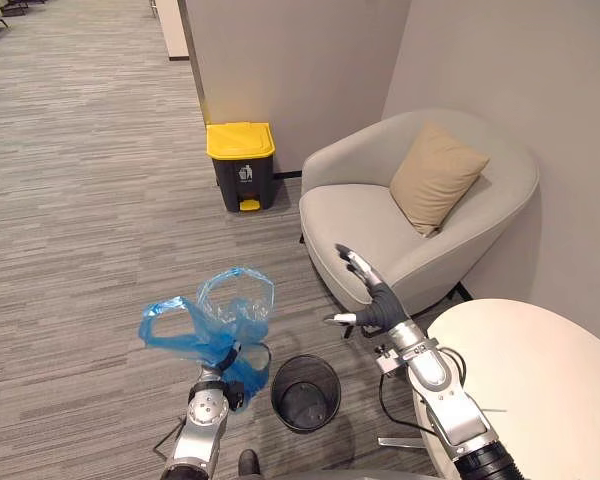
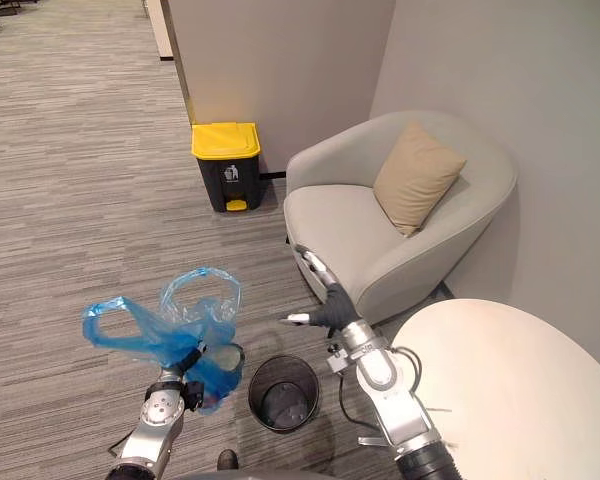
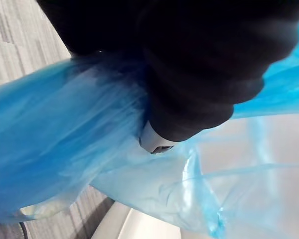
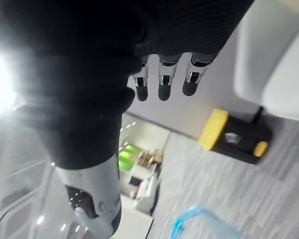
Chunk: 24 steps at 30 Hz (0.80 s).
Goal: Gather rubbish on tea table into small bin, then transfer packed bag to large trash can.
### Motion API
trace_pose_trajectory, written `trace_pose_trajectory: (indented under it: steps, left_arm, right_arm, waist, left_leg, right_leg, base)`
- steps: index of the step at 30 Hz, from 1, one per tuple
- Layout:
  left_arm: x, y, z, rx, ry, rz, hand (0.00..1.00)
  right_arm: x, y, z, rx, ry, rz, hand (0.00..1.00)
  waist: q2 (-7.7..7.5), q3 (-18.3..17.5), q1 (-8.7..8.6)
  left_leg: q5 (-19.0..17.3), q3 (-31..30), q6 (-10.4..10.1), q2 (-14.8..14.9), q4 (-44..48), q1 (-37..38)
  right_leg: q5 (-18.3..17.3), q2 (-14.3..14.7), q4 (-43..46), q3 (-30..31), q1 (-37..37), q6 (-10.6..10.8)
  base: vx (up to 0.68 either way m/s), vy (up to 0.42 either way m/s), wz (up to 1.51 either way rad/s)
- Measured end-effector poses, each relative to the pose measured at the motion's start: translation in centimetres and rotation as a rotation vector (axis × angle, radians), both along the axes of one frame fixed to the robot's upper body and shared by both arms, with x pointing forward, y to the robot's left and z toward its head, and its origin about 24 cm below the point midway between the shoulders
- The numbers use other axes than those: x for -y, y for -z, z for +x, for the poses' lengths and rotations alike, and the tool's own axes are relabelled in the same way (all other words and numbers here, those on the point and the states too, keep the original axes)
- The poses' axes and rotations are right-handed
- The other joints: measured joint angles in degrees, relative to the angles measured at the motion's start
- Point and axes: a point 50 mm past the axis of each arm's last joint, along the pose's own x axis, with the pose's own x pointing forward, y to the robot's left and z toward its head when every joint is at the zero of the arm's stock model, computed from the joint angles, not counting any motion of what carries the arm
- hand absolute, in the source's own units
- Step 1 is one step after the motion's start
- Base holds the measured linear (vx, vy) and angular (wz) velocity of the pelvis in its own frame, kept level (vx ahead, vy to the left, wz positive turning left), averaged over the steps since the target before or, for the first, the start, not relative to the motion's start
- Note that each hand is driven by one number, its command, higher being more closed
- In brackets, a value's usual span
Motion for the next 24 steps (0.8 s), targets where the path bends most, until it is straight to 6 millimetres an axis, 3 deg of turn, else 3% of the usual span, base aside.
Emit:
trace_pose_trajectory:
  steps: [4, 10, 17, 24]
  left_arm:
    - [-0.7, 1.0, -1.4, -0.058, -0.018, -0.015, 1.0]
    - [-0.5, 2.3, -2.9, -0.134, 0.02, -0.047, 1.0]
    - [-0.4, 3.4, -4.0, -0.2, 0.06, -0.06, 1.0]
    - [-0.2, 4.0, -5.0, -0.239, 0.081, -0.063, 1.0]
  right_arm:
    - [1.8, 4.1, -1.0, -0.19, 0.13, 0.046, 0.0]
    - [3.3, 7.7, -2.3, -0.364, 0.218, 0.039, 0.0]
    - [3.9, 9.9, -3.6, -0.47, 0.284, 0.03, 0.0]
    - [4.4, 10.6, -4.1, -0.507, 0.317, 0.019, 0.0]
  waist:
    - [0.69, 0.9, -0.2]
    - [1.06, 1.2, -0.79]
    - [1.41, 1.4, -0.85]
    - [1.81, 2.0, -0.91]
  left_leg:
    - [-0.2, -0.1, 0.1, -0.2, 0.0, 0.0]
    - [-0.4, -0.5, 0.3, -0.8, 0.0, 0.0]
    - [-0.6, -0.7, 0.6, -1.2, 0.0, 0.2]
    - [-0.9, -0.8, 0.4, -1.3, 0.0, 0.5]
  right_leg:
    - [-0.2, -0.2, 0.0, -0.1, 0.0, 0.2]
    - [-0.7, -0.7, 0.1, -0.7, 0.3, 0.5]
    - [-1.0, -1.1, 0.0, -1.1, 0.7, 0.7]
    - [-1.1, -1.2, 0.0, -1.1, 1.0, 0.7]
  base:
    - [0.0, 0.0, 0.0]
    - [0.0, 0.001, 0.04]
    - [0.01, 0.005, 0.02]
    - [0.0, 0.002, 0.01]
